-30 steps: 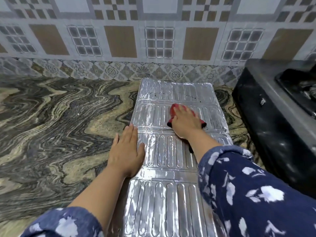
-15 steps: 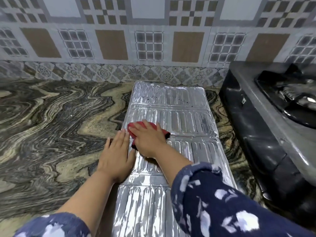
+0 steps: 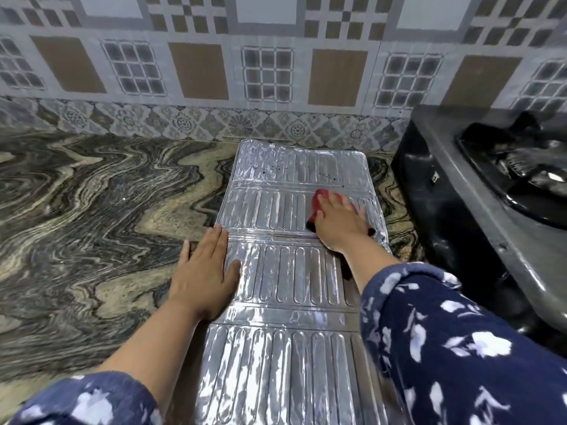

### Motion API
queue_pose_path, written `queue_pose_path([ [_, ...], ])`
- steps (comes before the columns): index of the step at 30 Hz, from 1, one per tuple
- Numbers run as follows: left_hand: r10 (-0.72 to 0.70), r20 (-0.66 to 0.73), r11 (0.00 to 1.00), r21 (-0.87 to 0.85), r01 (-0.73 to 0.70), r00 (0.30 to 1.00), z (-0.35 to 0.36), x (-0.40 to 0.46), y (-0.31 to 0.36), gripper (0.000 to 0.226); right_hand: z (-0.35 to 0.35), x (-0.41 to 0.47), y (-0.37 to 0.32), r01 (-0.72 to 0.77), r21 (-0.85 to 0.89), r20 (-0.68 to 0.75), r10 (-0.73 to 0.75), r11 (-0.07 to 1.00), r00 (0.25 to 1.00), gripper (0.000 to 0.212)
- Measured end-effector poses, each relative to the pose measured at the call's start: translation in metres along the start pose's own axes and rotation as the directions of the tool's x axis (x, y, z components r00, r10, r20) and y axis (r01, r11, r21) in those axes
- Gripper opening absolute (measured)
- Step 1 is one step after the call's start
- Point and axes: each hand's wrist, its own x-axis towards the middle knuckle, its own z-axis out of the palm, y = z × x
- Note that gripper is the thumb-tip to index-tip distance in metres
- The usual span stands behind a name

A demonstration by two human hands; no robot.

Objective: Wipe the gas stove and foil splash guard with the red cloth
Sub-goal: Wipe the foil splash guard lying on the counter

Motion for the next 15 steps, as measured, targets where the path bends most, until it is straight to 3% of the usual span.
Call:
queue_pose_path([
  [4, -0.009, 0.069, 1.000, -0.018, 0.010, 0.998, -0.006, 0.002, 0.001, 0.088, 0.001, -0.020, 0.021, -0.060, 0.030, -0.029, 0.061, 0.998, 0.998, 0.053],
  [8, -0.101, 0.120, 0.993, -0.048, 0.107, 0.988, -0.029, 0.024, 0.011, 0.071, 0.002, -0.029, 0.020, -0.032, -0.028, -0.095, 0.029, 0.999, 0.995, 0.053],
  [11, -0.065, 0.040, 0.996, -0.053, 0.067, 0.997, -0.031, 0.051, 0.023, 0.071, -0.002, -0.033, 0.021, 0.019, -0.026, -0.153, -0.022, 0.999, 0.988, 0.057],
  [15, -0.004, 0.095, 0.999, -0.043, 0.008, 0.995, -0.019, 0.087, 0.039, 0.079, -0.003, -0.038, 0.029, 0.083, 0.047, -0.106, -0.078, 0.995, 0.991, 0.062],
])
